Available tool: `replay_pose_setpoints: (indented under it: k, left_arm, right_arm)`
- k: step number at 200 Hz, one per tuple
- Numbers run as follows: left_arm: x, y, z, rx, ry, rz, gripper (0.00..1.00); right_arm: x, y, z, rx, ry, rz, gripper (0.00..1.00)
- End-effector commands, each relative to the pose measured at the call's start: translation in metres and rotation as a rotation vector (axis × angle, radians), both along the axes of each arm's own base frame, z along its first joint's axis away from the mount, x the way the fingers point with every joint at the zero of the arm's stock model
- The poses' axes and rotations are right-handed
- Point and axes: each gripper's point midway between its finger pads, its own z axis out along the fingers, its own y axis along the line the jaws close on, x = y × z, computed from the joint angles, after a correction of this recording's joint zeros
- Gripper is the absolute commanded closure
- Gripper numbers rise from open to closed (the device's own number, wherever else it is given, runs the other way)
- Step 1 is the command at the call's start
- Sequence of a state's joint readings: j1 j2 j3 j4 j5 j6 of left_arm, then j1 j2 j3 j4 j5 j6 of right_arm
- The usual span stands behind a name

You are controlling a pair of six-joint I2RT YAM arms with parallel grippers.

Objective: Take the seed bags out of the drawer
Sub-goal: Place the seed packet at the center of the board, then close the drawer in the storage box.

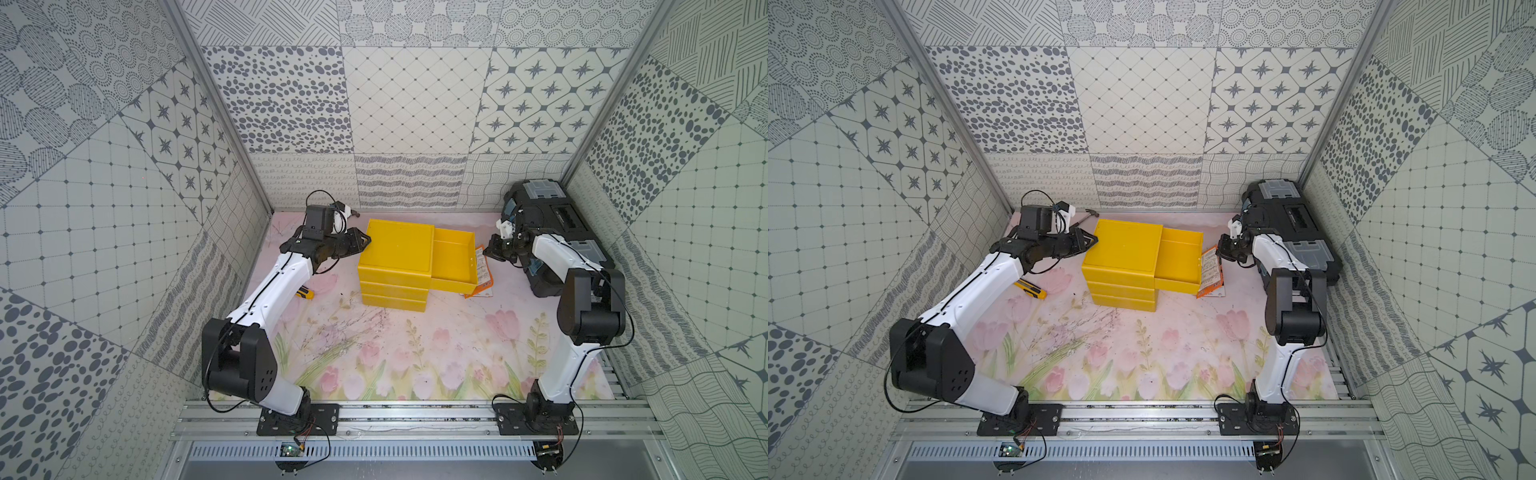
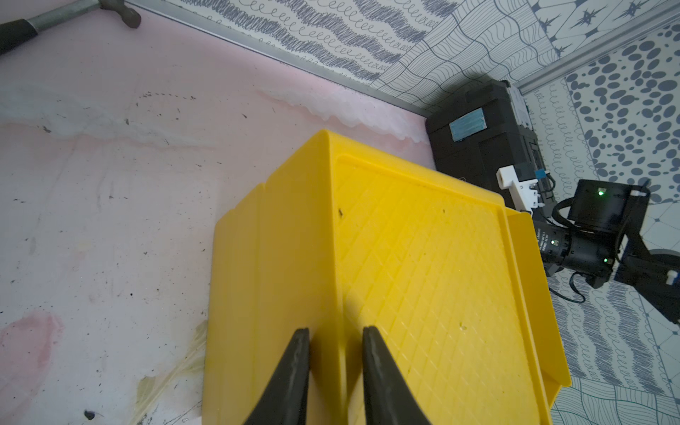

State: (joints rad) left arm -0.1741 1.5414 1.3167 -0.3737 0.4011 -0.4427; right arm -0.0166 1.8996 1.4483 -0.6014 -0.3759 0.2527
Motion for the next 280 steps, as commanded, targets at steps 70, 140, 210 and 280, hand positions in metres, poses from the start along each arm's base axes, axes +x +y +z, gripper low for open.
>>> replay_pose_setpoints:
  k: [70, 140, 210, 280]
  left_arm:
    - [-0.041, 0.006, -0.053, 0.057, 0.265, -0.013, 0.74]
    - [-0.042, 0.007, -0.051, 0.060, 0.259, -0.012, 0.73]
    - [-0.042, 0.007, -0.051, 0.063, 0.260, -0.011, 0.73]
    - [-0.042, 0.006, -0.050, 0.063, 0.258, -0.012, 0.73]
  right_arm:
    - [-0.006, -0.035, -0.006, -0.192, 0.004, -0.110, 0.61]
    - [-0.033, 0.004, 0.047, 0.001, -0.119, -0.066, 0.52]
    - [-0.082, 0.046, 0.087, 0.064, -0.197, 0.033, 0.45]
    - [-0.098, 0.077, 0.094, 0.098, -0.199, 0.100, 0.45]
